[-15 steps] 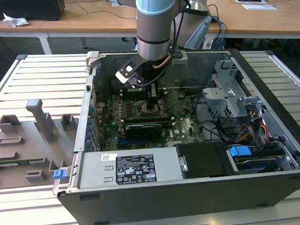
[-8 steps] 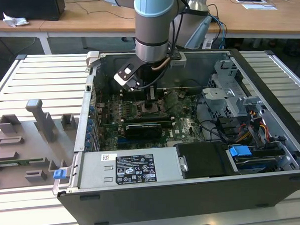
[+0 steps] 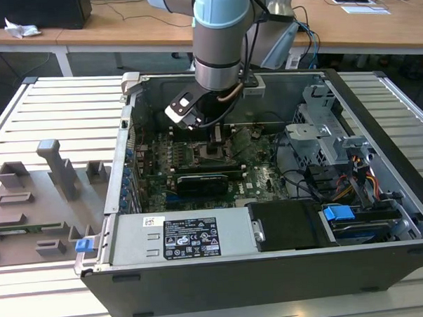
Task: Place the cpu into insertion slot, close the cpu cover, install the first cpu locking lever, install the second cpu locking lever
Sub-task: 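Place the cpu into insertion slot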
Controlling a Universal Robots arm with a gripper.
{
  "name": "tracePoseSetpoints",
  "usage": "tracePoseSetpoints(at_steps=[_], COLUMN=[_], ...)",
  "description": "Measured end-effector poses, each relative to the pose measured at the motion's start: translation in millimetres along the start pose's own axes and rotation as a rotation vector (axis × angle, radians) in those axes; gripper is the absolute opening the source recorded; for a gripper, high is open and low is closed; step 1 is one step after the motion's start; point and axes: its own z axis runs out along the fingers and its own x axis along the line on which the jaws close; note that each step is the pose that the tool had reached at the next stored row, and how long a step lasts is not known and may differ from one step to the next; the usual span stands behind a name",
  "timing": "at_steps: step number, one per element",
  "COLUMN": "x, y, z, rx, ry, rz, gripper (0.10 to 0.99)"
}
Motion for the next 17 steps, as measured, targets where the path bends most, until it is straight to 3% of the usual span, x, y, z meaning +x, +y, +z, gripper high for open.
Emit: tracePoseSetpoints(at_steps=[1, 6, 7, 12, 17], x=[-0.2, 0.1, 0.2, 0.7, 1.0], y=[3.4, 4.2, 4.3, 4.2, 4.3], z=[0.0, -5.4, -13.2, -34.9, -49.5], rx=[0.0, 0.0, 0.0, 0.0, 0.0], ry=[-0.0001, -0.0001, -0.0015, -0.0049, -0.0057], rz=[0.0, 0.0, 0.0, 0.0, 0.0], gripper=[0.106, 0.106, 0.106, 0.106, 0.106])
